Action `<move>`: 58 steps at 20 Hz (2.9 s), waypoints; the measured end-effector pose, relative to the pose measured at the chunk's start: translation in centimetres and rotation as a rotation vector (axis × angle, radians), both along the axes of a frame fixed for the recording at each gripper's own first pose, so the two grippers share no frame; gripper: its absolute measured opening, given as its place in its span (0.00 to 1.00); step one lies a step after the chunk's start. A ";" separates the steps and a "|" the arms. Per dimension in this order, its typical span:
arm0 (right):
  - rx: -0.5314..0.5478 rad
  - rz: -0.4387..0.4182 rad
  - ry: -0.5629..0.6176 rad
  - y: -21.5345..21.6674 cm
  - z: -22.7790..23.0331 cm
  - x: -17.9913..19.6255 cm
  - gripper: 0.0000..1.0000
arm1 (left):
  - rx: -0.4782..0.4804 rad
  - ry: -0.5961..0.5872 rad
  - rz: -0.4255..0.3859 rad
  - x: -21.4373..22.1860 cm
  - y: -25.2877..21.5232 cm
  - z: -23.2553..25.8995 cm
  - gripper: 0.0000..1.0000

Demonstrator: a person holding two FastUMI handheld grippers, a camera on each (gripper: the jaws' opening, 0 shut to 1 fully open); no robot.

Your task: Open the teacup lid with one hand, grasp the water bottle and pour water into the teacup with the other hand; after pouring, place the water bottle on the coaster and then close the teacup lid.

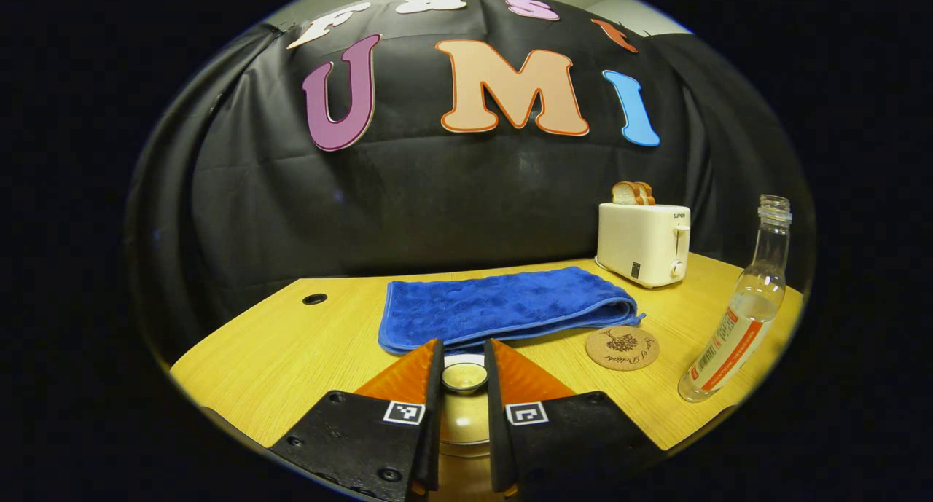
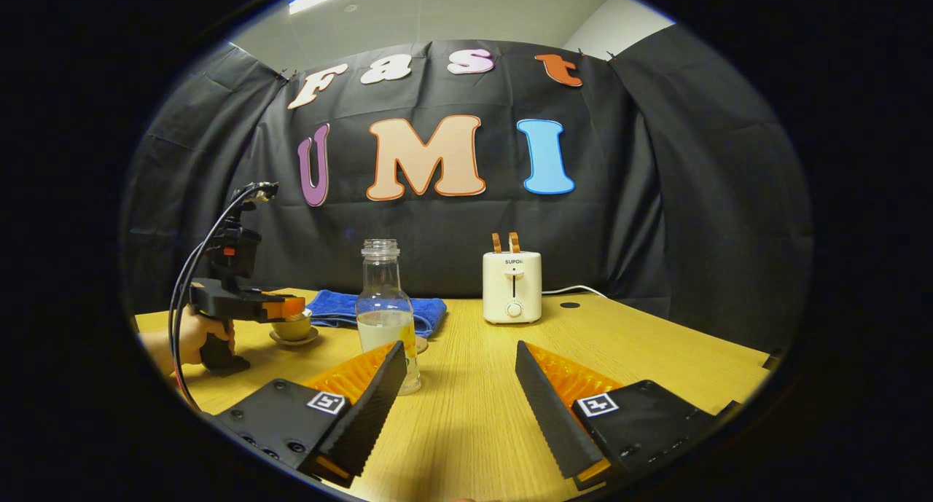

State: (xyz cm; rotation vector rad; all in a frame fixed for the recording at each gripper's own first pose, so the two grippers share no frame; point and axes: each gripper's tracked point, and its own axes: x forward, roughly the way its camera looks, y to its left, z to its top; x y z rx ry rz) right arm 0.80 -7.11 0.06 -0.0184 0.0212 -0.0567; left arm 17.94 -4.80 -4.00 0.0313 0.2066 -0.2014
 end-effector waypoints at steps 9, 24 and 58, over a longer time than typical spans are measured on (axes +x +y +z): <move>0.001 0.034 0.005 1.8 -0.3 1.3 0.98 | -0.083 -0.152 0.050 -1.8 1.8 2.4 0.24; 0.010 0.135 0.018 7.8 -1.1 7.2 0.98 | -0.065 -0.190 0.113 -9.7 7.3 3.2 0.23; -0.651 0.100 -0.035 16.7 -2.0 17.2 0.70 | -0.057 -0.171 0.147 -11.5 11.2 3.0 0.23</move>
